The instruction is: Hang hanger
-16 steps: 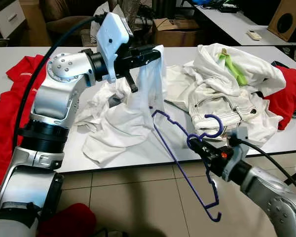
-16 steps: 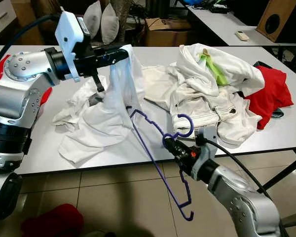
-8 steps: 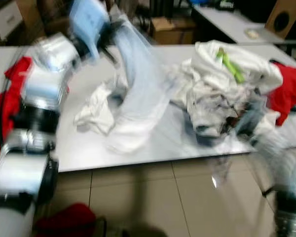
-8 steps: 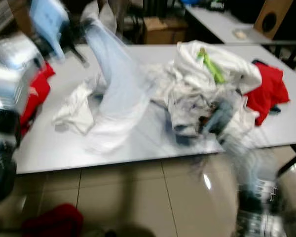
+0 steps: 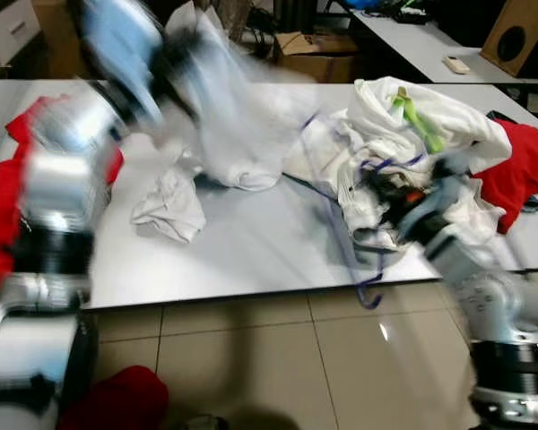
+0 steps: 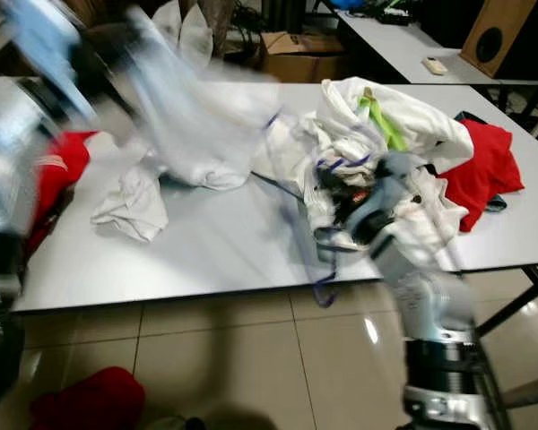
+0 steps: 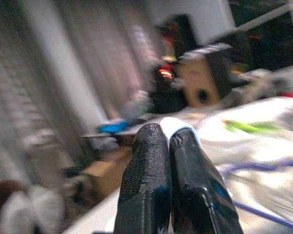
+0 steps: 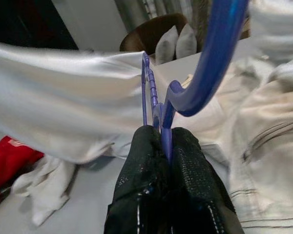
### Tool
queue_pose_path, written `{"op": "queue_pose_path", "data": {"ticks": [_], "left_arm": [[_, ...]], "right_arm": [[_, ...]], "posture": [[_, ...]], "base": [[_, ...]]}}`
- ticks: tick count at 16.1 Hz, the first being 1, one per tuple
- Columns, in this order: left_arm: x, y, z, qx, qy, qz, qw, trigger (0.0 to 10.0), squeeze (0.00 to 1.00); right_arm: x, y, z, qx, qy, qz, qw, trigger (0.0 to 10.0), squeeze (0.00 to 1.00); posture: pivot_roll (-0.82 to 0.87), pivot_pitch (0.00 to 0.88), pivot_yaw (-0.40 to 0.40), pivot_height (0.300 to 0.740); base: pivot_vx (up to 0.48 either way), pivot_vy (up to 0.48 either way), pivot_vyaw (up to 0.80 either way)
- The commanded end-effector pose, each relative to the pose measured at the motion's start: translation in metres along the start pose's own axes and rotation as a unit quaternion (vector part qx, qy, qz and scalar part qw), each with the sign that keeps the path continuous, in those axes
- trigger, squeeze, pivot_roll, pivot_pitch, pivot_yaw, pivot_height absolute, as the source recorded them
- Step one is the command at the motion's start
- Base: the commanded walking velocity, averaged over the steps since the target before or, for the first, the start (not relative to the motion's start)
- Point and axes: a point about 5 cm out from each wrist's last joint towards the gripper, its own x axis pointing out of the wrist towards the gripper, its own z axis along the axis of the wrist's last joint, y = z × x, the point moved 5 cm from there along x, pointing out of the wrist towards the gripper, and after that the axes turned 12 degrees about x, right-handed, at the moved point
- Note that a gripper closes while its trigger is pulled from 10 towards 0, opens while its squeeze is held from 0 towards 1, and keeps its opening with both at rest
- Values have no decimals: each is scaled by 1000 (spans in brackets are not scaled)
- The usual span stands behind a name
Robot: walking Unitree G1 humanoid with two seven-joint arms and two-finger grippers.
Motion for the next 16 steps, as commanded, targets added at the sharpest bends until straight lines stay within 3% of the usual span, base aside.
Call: {"op": "queue_pose_path", "data": {"ticks": [1,3,6,7,9,10,11,12,14,16], "left_arm": [[4,-16,20,5,-33,-34,999,0,0],[3,-24,18,-1,-27,-38,999,0,0],[2,-24,19,10,-21,-26,999,0,0],[4,-23,23,12,-29,-25,999,0,0],[5,-21,27,12,-35,-21,999,0,0],[6,-19,30,8,-39,-18,999,0,0],[7,-18,32,7,-39,-20,999,0,0],[7,-18,32,8,-38,-21,999,0,0],[8,-18,30,10,-31,-22,999,0,0],[9,-18,30,7,-30,-21,999,0,0]], "right_arm": [[-5,-1,-7,31,9,-4,999,10000,0],[-9,-2,-21,64,25,-1,998,10000,0],[-19,-1,-41,33,65,17,997,10000,0],[-27,2,-47,-3,76,37,996,10000,0],[-32,8,-44,-1,64,66,996,10000,0],[-35,5,-39,-44,50,64,996,10000,0],[-37,-7,-41,-186,65,42,980,10000,0],[-38,-9,-41,-228,68,39,970,10000,0],[-38,-9,-41,-340,60,49,937,10000,0],[-37,4,-44,-377,39,77,922,10000,0]], "posture": [[-175,0,-34,740],[-172,0,-35,740],[-165,0,-32,740],[-171,0,-25,740],[-173,0,-21,740],[-175,0,-17,740],[-175,0,-17,740],[-175,0,-17,740],[-174,0,-18,740],[-172,0,-19,740]], "base": [[0,0,0],[0,0,0],[0,0,0],[0,0,0],[0,0,0],[0,0,0],[0,0,0],[0,0,0],[0,0,0],[0,0,0]]}}
